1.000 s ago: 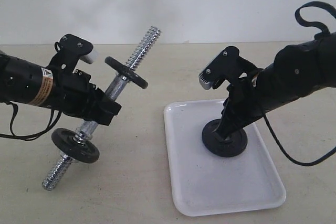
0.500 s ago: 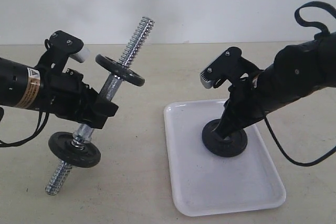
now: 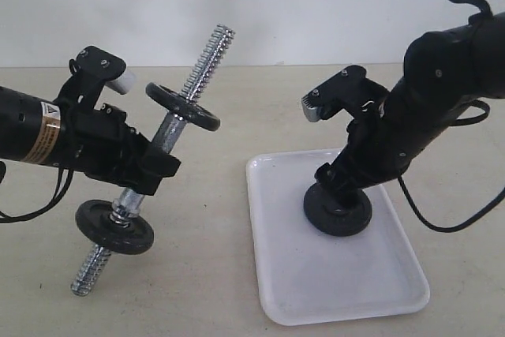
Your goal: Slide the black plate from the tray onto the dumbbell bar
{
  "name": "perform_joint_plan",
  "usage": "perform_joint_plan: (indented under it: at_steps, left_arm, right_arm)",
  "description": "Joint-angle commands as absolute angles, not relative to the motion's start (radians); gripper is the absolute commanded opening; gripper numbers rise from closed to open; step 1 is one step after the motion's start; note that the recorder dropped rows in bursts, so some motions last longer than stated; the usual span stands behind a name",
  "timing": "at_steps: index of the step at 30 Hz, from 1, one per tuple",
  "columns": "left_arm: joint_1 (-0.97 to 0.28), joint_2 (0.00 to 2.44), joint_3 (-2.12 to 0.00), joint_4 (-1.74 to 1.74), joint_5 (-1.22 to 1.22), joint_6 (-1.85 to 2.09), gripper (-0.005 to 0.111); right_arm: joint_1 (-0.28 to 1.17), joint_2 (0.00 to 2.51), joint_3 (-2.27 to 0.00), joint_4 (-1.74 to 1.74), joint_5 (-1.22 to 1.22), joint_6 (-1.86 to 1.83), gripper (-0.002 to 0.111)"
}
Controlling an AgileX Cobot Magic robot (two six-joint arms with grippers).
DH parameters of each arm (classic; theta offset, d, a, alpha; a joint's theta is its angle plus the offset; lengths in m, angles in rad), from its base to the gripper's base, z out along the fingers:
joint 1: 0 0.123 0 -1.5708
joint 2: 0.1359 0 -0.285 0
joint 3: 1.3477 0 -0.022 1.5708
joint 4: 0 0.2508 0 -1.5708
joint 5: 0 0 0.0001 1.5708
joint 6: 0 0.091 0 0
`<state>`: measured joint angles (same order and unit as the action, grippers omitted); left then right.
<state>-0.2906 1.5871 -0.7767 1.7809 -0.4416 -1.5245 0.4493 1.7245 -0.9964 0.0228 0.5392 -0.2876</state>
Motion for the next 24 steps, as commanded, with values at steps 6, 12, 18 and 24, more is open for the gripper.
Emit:
perform_joint_plan:
  at_steps: [6, 12, 18, 24]
  left_arm:
    - [-0.360, 1.502, -0.813, 1.744, -0.447, -1.510, 0.004]
    - [-0.360, 1.502, -0.813, 1.744, -0.433, -1.510, 0.004]
    - [-0.360, 1.502, -0.813, 1.744, -0.433, -1.510, 0.004]
    - [-0.360, 1.502, -0.813, 1.744, -0.438, -1.510, 0.004]
  right_arm:
    - [0.451, 1.858, -1.107, 0.014, 0.726, -0.280, 0.086]
    - [0.451, 1.857, -1.109, 0.014, 0.631, -0.264, 0.086]
    - [0.451, 1.857, -1.109, 0.046, 0.673, -0.194, 0.100]
    - [0.451, 1.857, -1.109, 0.091, 0.594, -0.289, 0.105]
